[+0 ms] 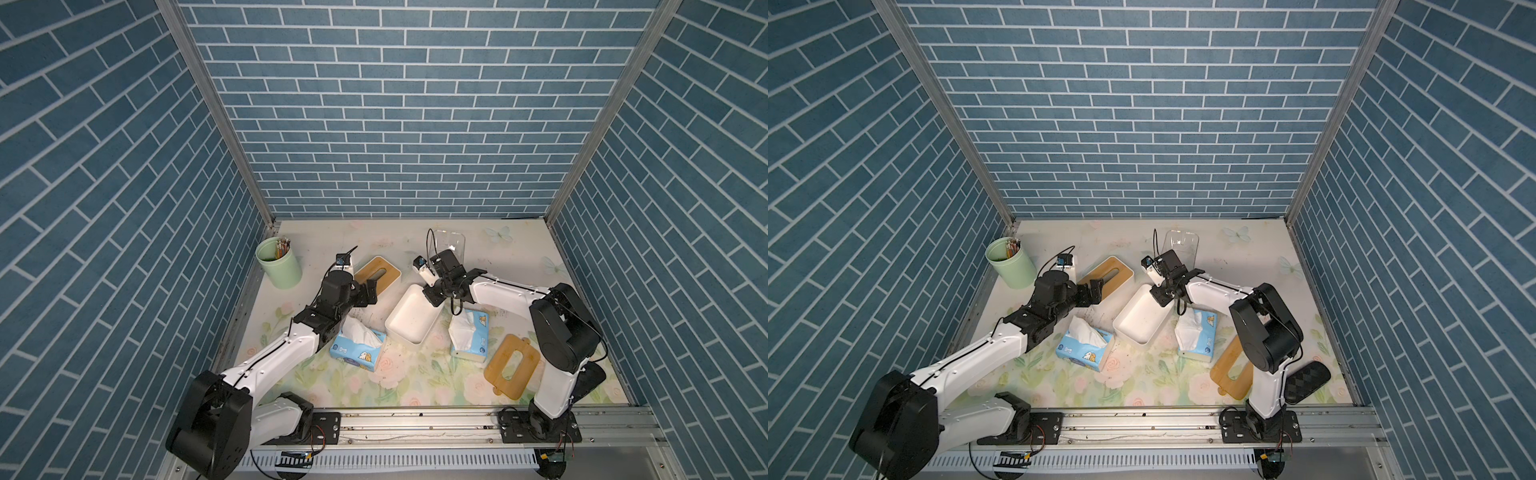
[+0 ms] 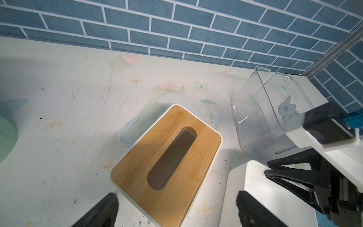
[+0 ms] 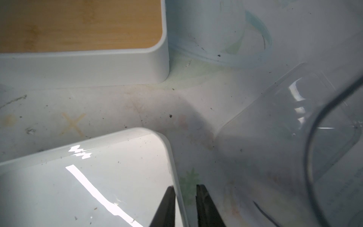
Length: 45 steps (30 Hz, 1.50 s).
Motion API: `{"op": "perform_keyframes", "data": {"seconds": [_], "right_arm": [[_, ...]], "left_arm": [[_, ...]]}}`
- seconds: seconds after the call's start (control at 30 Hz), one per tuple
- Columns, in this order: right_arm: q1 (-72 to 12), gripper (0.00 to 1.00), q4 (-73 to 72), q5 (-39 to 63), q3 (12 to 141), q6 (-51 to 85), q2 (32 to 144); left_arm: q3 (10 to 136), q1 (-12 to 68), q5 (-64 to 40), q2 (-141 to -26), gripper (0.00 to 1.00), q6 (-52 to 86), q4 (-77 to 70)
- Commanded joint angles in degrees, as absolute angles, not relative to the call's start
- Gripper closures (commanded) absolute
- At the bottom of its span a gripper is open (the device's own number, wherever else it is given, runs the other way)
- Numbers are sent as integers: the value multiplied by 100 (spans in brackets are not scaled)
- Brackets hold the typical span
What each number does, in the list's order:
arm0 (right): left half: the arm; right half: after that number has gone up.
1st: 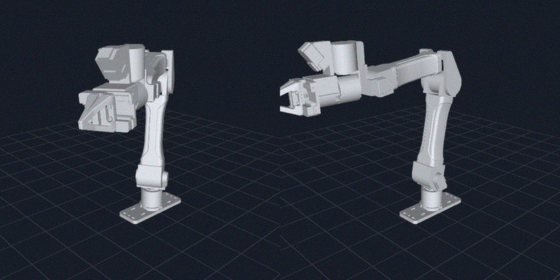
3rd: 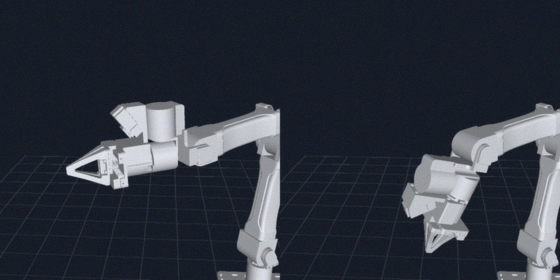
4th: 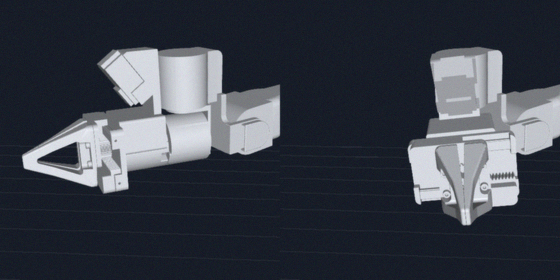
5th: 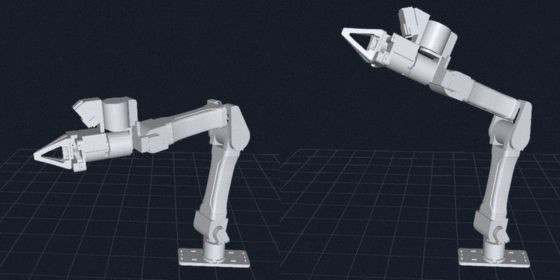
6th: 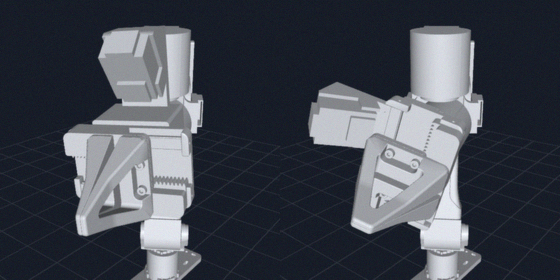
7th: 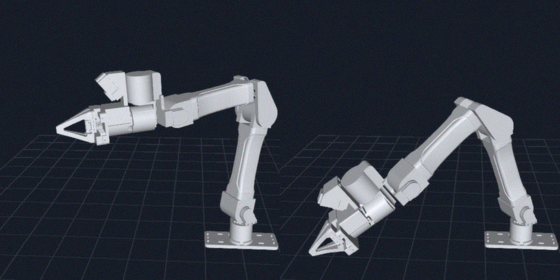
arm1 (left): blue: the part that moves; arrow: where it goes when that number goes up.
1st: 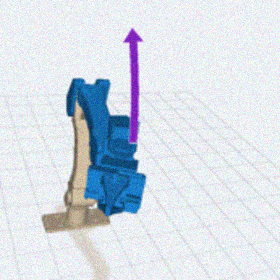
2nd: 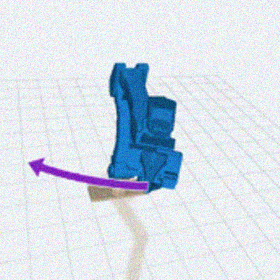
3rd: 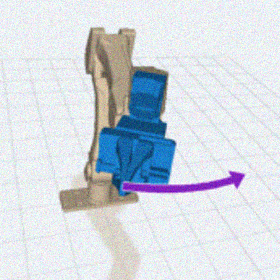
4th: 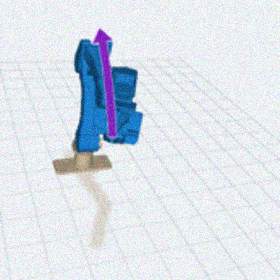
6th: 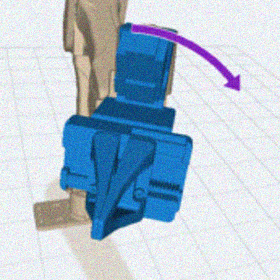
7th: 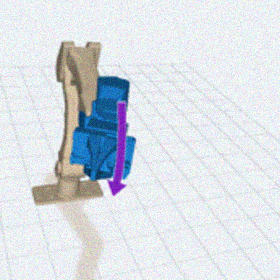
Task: Put the tissue paper into the tissue box
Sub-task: Move the tissue box to the center of the board.
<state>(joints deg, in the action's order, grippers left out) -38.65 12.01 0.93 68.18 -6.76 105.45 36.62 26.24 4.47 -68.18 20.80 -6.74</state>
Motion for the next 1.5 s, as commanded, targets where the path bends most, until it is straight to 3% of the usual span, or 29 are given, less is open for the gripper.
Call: {"op": "perform_keyframes", "data": {"seconds": [0.0, 0.27, 0.8, 1.17, 1.47], "right_arm": [[-3760, 80, 1220, -387, 6740, -290, 10452], [-3367, 84, 683, -813, 5930, 873, 9864], [-3681, 89, 872, -1227, 5909, 2868, 9958], [-4030, 71, 1143, -1151, 5951, 3287, 9812], [-4085, 58, 1031, -220, 5768, 3154, 9563]], "left_arm": [[3638, 2670, 339, -6801, 1, 2064, -644], [3768, 2999, 452, -7033, 1, 2134, -545], [3808, 3238, 828, -7445, 4, 2290, -467], [3766, 3226, 1403, -7217, 4, 2297, -435], [3772, 3224, 1608, -7094, 3, 2268, -413]]}}
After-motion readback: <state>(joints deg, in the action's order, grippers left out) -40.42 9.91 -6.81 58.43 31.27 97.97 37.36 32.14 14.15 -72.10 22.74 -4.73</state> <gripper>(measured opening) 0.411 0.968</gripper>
